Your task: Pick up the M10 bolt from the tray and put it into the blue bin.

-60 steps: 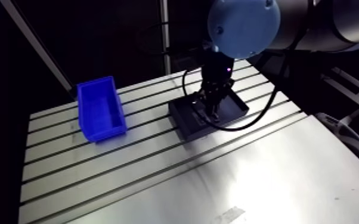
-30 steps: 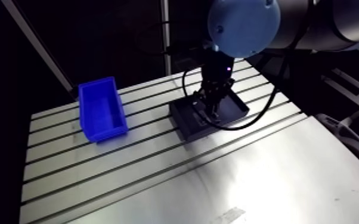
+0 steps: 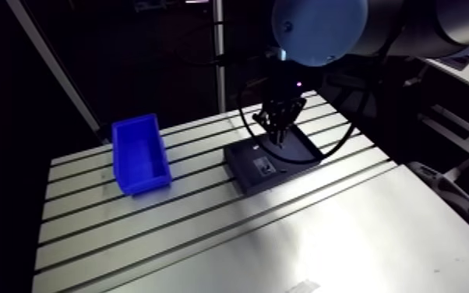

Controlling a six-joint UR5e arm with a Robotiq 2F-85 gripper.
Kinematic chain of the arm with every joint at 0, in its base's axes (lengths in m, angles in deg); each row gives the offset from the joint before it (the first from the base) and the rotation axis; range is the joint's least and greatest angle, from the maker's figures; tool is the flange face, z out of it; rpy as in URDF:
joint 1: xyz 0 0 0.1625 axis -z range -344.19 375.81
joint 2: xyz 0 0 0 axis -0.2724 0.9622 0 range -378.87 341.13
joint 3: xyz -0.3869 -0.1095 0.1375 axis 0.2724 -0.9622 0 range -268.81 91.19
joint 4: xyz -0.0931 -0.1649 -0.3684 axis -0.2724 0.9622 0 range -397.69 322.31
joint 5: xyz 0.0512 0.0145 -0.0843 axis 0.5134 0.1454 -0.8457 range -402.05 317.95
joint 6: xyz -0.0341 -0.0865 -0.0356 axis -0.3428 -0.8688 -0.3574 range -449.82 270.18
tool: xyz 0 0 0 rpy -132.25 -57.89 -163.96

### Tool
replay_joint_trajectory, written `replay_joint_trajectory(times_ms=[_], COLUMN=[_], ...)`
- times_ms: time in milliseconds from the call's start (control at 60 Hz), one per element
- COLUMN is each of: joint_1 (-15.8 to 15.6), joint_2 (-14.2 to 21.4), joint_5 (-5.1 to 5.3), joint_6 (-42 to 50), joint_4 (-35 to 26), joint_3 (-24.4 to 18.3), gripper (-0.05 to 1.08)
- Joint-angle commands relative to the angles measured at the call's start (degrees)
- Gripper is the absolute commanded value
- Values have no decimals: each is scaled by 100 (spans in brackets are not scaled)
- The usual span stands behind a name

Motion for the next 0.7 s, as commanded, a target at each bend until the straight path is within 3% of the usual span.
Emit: replay_joint_trajectory(times_ms=[17, 100, 183, 383, 567, 700], joint_1=[-139, -240, -623, -874, -1269, -1413], joint_2=[409, 497, 647, 965, 996, 971], joint_5=[6, 15, 56, 112, 95, 111], joint_6=[-23, -88, -864, -1941, -3043, -3345], joint_4=[-238, -418, -865, -1119, -1135, -1329], joint_3=[-78, -130, -279, -369, -583, -786], gripper=[107, 107, 108, 107, 106, 106])
